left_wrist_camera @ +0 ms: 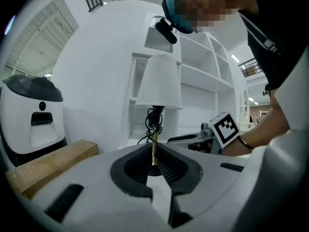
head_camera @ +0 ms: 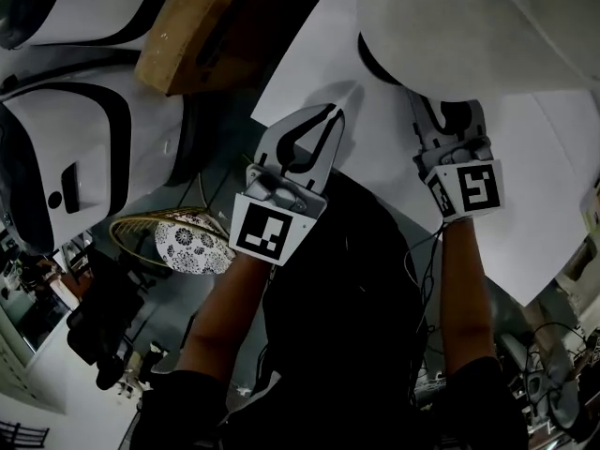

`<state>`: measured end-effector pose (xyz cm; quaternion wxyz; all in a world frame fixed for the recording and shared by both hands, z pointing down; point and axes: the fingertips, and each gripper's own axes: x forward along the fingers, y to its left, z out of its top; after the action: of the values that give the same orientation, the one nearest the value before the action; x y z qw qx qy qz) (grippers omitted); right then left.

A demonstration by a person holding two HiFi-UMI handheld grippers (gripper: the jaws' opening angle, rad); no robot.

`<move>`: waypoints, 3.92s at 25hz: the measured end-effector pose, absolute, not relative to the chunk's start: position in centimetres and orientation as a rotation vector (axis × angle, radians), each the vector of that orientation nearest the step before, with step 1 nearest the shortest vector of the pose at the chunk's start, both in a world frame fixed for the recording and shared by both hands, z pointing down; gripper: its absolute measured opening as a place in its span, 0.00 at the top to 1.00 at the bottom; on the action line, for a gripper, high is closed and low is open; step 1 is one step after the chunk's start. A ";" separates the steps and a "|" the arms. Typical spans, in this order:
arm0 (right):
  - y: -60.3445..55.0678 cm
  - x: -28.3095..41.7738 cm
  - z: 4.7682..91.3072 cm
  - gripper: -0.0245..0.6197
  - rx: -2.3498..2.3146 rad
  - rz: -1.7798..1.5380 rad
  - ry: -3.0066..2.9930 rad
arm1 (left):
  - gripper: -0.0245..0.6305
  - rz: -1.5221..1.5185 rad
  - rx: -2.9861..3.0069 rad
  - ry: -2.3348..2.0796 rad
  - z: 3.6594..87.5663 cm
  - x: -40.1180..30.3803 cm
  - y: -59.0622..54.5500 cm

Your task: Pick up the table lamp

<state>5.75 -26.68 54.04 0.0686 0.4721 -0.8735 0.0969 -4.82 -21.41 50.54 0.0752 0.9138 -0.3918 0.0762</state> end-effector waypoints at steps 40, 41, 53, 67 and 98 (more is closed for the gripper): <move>-31.4 3.7 54.6 0.75 1.590 0.197 -2.551 | 0.93 0.238 2.668 -1.280 51.0 -7.5 -21.2; -31.4 3.5 54.7 0.75 1.583 0.198 -2.557 | 0.93 0.240 2.668 -1.284 51.0 -7.5 -21.4; -32.0 3.0 54.9 0.74 1.536 0.187 -2.631 | 0.93 0.237 2.652 -1.296 51.0 -6.0 -21.9; -32.6 2.4 54.9 0.77 1.510 0.094 -2.566 | 0.93 0.255 2.634 -1.299 51.4 -6.3 -21.8; -31.8 1.7 50.3 0.79 1.401 0.024 -2.560 | 0.93 0.221 2.672 -1.308 47.0 -5.2 -22.9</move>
<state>1.73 -31.81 50.30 0.1112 0.4770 -0.8718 0.0081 -5.17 -22.90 47.02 0.0792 0.8929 -0.4370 0.0739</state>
